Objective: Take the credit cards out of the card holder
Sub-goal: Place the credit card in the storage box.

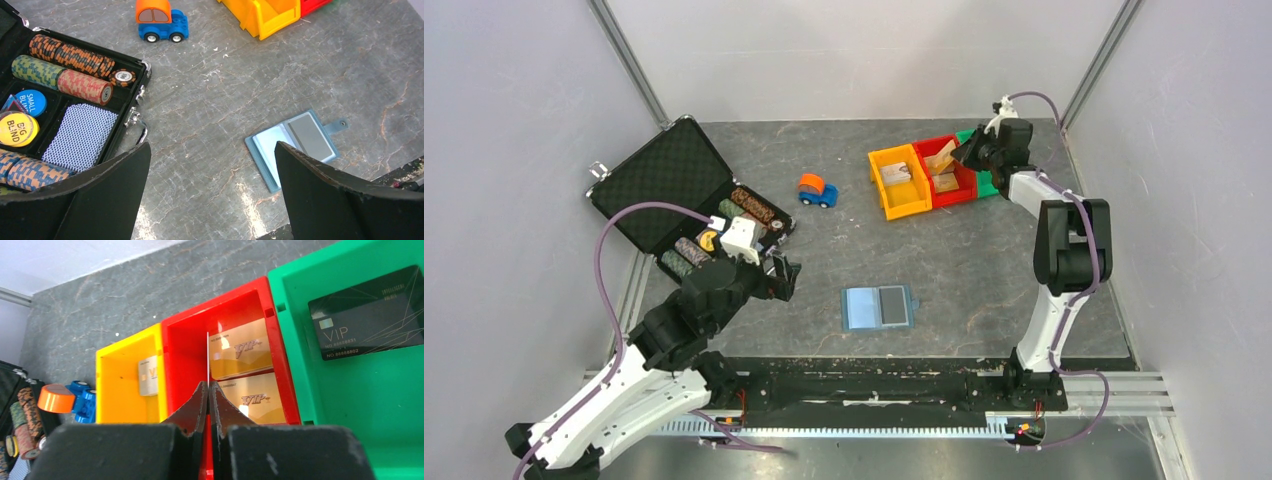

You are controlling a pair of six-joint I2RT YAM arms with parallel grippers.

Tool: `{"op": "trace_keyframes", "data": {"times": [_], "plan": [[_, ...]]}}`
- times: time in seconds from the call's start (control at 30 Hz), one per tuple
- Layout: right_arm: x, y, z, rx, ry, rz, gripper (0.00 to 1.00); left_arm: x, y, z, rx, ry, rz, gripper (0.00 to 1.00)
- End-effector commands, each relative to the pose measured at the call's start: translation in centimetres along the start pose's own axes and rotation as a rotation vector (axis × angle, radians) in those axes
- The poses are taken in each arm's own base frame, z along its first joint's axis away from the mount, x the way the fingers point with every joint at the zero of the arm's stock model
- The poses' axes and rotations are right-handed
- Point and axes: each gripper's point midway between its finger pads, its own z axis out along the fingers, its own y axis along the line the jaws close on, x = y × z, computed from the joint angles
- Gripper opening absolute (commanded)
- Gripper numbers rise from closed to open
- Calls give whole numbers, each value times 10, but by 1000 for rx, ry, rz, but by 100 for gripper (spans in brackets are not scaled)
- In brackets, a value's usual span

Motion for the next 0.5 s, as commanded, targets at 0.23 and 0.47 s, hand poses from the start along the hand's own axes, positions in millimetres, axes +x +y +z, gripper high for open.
{"op": "trace_keyframes", "data": {"times": [0.23,0.47], "plan": [[-13,-5,40,-36,-57,12,0,-4,-3,7,-1,2,9,100],[-12,-5,56,-47,-52,23,0,-6,2,3,-21,-11,27,100]]}}
